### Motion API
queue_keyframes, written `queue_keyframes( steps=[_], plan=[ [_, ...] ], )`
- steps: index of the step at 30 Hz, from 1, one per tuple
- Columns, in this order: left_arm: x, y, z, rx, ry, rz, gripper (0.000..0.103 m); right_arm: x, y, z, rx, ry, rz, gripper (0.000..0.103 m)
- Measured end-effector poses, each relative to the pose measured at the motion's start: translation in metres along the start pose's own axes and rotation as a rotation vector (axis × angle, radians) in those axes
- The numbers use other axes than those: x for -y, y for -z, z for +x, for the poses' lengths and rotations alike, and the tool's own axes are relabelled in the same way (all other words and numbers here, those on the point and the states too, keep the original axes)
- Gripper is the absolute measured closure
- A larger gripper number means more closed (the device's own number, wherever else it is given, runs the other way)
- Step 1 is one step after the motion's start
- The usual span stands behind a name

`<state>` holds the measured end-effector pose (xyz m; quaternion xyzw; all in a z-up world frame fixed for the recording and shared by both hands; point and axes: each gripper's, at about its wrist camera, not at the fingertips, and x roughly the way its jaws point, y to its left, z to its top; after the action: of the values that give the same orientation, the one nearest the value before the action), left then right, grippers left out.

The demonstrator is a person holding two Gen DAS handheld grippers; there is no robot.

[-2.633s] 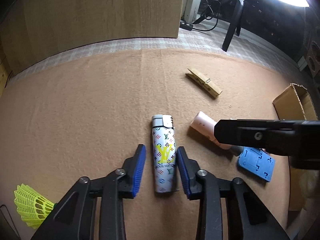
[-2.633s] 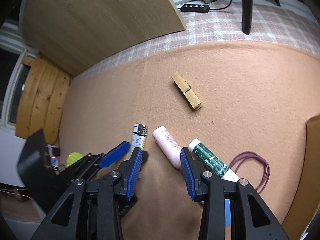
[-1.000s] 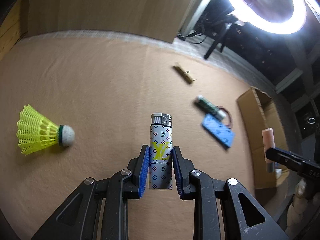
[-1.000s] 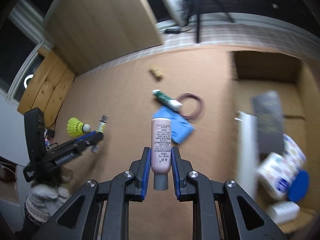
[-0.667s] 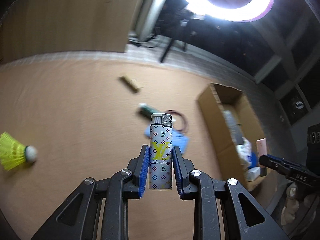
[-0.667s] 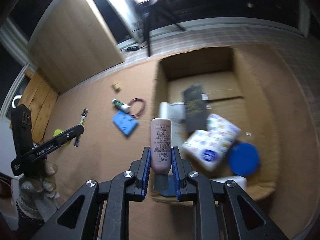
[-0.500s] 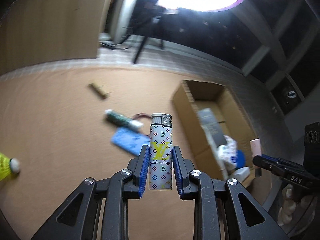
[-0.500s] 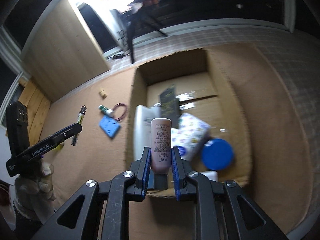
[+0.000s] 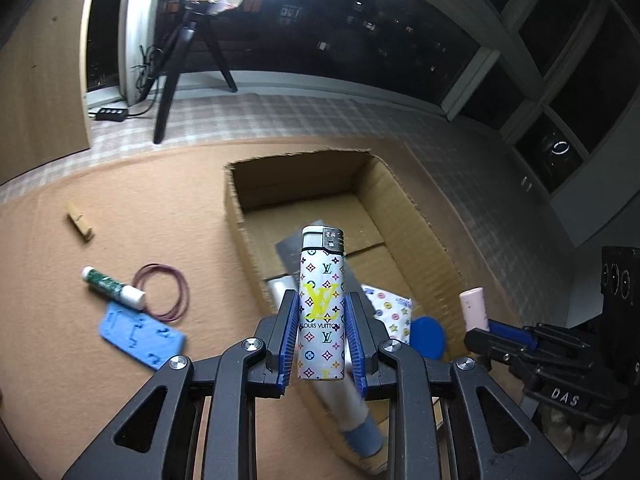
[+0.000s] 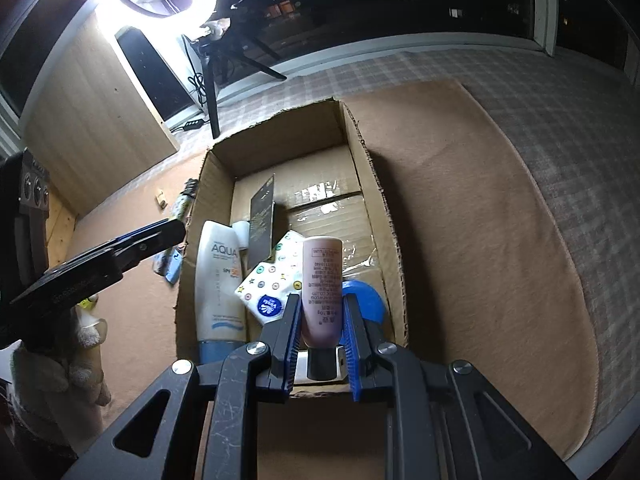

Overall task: Organize objects
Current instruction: 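Carry the pink tube and lighter over the box and release them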

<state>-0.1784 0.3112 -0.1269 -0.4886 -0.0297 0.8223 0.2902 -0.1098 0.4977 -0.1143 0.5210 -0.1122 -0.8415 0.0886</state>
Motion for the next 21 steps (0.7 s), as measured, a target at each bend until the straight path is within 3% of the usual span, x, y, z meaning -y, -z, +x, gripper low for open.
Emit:
queue_keyframes(
  steps=[7,9,10,11,13,21],
  plan=[
    [0.017,0.0,0.011,-0.018,-0.003,0.029,0.078,0.004,0.0,0.004,-0.007,-0.005,0.001,0.085],
    [0.016,-0.001,0.011,-0.017,0.0,0.021,0.07,0.004,0.0,0.003,0.001,-0.009,0.004,0.084],
    [0.015,-0.002,0.01,-0.021,-0.001,0.012,0.055,0.003,0.0,0.002,0.006,-0.011,0.006,0.076],
    [0.012,-0.003,0.01,-0.018,0.0,0.006,0.049,0.003,-0.001,0.003,0.004,-0.013,0.005,0.072],
    [0.01,-0.002,0.006,-0.007,-0.006,0.008,0.049,0.001,0.0,0.001,0.013,-0.014,0.007,0.063],
    [-0.009,0.0,-0.008,0.006,-0.024,-0.004,0.049,-0.006,0.001,0.0,0.002,-0.043,0.029,0.063]
  ],
)
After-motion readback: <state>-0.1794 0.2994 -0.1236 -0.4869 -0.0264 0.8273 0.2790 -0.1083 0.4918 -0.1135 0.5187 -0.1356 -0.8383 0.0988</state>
